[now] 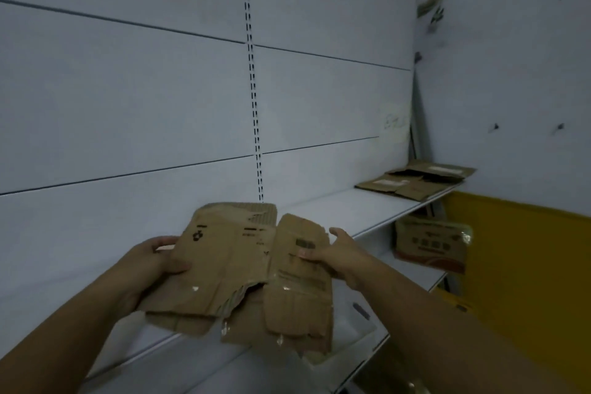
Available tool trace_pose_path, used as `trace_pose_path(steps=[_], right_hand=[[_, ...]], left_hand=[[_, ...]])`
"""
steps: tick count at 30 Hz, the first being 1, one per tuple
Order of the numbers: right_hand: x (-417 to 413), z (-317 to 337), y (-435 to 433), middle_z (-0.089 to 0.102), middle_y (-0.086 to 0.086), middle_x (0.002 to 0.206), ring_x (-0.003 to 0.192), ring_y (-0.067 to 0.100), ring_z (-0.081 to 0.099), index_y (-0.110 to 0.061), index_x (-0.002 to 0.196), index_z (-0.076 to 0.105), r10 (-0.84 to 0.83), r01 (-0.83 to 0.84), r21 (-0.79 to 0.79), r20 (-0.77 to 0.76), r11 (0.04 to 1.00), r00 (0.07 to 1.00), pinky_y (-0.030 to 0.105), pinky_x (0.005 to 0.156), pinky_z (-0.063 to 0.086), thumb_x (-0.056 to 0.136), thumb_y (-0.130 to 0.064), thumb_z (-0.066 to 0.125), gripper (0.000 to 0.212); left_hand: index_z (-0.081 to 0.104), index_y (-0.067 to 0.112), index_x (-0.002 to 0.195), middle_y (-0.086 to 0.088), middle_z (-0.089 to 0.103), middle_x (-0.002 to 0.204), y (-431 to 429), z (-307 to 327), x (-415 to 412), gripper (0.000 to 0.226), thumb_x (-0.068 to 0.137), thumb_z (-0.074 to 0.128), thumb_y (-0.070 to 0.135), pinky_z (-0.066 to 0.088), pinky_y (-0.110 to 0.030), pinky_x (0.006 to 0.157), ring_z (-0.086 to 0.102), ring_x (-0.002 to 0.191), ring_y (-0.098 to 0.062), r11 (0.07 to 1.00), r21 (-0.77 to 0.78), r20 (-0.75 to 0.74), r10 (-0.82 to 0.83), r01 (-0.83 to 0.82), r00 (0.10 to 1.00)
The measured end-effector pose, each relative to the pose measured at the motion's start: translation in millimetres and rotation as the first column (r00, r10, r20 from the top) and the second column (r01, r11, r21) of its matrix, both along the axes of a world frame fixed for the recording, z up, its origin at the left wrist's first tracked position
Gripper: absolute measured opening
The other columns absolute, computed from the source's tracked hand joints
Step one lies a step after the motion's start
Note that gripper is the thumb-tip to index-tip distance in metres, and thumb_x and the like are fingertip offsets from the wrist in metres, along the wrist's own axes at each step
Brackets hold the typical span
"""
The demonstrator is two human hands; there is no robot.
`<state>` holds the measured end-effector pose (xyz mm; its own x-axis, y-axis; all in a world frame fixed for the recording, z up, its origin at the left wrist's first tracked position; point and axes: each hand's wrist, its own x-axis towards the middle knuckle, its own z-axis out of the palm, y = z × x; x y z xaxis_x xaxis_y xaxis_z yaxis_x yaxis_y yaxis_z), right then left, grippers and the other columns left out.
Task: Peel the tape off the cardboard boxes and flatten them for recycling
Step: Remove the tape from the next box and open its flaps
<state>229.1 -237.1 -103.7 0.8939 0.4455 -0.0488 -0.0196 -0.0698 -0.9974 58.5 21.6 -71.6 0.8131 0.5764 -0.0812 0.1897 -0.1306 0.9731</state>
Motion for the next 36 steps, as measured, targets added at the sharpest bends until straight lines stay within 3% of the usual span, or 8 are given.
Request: trace_pose_path(steps=[4, 12, 18, 22, 25, 28, 32, 36], right_hand=[[33.7, 4.4, -74.5, 0.067, 0.009, 0.109, 0.092, 0.023, 0.068, -0.01, 0.124, 0.051, -0.048, 0.051, 0.129, -0.025, 0.99, 0.999, 0.036, 0.076, 0.057, 0.054, -0.011, 0.091, 0.081], [97.0, -18.3, -186.1, 0.062, 0.003, 0.105, 0.091, 0.017, 0.062, -0.015, 0.115, 0.047, -0.212, 0.205, 0.164, 0.023, 0.965, 0.977, 0.03, 0.066, 0.052, 0.062, -0.005, 0.086, 0.066], [157.2, -35.1, -225.5, 0.067, 0.005, 0.111, 0.095, 0.021, 0.067, -0.014, 0.12, 0.056, -0.225, 0.22, 0.088, 0.058, 0.972, 0.973, 0.038, 0.079, 0.057, 0.059, -0.04, 0.087, 0.073], [193.6, -28.5, -258.4, 0.059, -0.011, 0.091, 0.078, 0.006, 0.06, -0.026, 0.098, 0.05, -0.334, 0.329, 0.071, 0.092, 0.942, 0.938, 0.019, 0.055, 0.049, 0.079, -0.025, 0.075, 0.031], [221.7, -23.2, -288.9, 0.057, -0.008, 0.093, 0.078, 0.008, 0.058, -0.019, 0.112, 0.045, -0.451, 0.445, 0.077, 0.099, 0.892, 0.887, 0.019, 0.052, 0.052, 0.077, -0.024, 0.076, 0.047], [249.5, -29.7, -315.1, 0.059, 0.002, 0.114, 0.093, 0.019, 0.06, -0.016, 0.126, 0.042, -0.551, 0.548, 0.057, 0.08, 0.835, 0.831, 0.033, 0.07, 0.055, 0.07, -0.034, 0.081, 0.07], [289.1, -34.8, -343.8, 0.06, -0.002, 0.102, 0.09, 0.019, 0.062, -0.017, 0.119, 0.049, -0.568, 0.562, 0.125, 0.016, 0.818, 0.823, 0.035, 0.067, 0.055, 0.073, -0.028, 0.08, 0.056], [336.2, -34.4, -374.8, 0.067, 0.001, 0.103, 0.092, 0.023, 0.066, -0.017, 0.111, 0.059, -0.512, 0.508, 0.155, -0.011, 0.847, 0.859, 0.047, 0.084, 0.055, 0.074, -0.026, 0.078, 0.043]], left_hand=[[0.047, 0.023, 0.121, -0.02, 0.061, 0.111, -66.1, 13.7, 43.4, 0.052, 0.079, 0.069, 0.002, 0.054, -0.048, 0.078, 0.062, 0.095, -0.041, 0.991, 0.04, -0.039, -0.126, 0.128, 0.991], [0.048, 0.02, 0.119, -0.016, 0.064, 0.108, -170.3, 3.2, 140.4, 0.054, 0.076, 0.073, -0.001, 0.054, -0.042, 0.08, 0.063, 0.095, -0.034, 0.972, 0.052, -0.029, -0.227, 0.228, 0.974], [0.062, 0.01, 0.118, -0.012, 0.072, 0.103, -191.5, -0.1, 227.1, 0.038, 0.081, 0.069, 0.008, 0.054, -0.037, 0.078, 0.068, 0.096, -0.031, 0.909, -0.058, -0.051, -0.417, 0.414, 0.908], [0.055, 0.025, 0.126, -0.009, 0.068, 0.115, -209.4, -13.4, 299.3, 0.062, 0.071, 0.079, 0.008, 0.055, -0.038, 0.08, 0.065, 0.103, -0.029, 0.791, -0.161, -0.011, -0.599, 0.59, 0.801], [0.058, 0.031, 0.122, -0.006, 0.069, 0.115, -236.0, -20.9, 352.1, 0.084, 0.048, 0.091, 0.012, 0.056, -0.036, 0.077, 0.067, 0.103, -0.028, 0.68, -0.234, 0.083, -0.698, 0.694, 0.712], [0.06, 0.018, 0.12, -0.014, 0.068, 0.115, -261.5, -26.9, 397.6, 0.079, 0.048, 0.091, 0.007, 0.059, -0.038, 0.075, 0.068, 0.099, -0.03, 0.643, -0.353, 0.203, -0.656, 0.68, 0.727], [0.056, 0.003, 0.123, -0.02, 0.064, 0.119, -295.8, -36.4, 449.8, 0.068, 0.06, 0.082, 0.006, 0.051, -0.046, 0.089, 0.067, 0.102, -0.03, 0.512, -0.579, 0.383, -0.516, 0.635, 0.766], [0.059, 0.005, 0.118, -0.015, 0.068, 0.114, -343.4, -33.4, 492.2, 0.042, 0.077, 0.058, 0.014, 0.051, -0.045, 0.089, 0.067, 0.101, -0.027, 0.58, -0.606, 0.436, -0.33, 0.545, 0.837]])
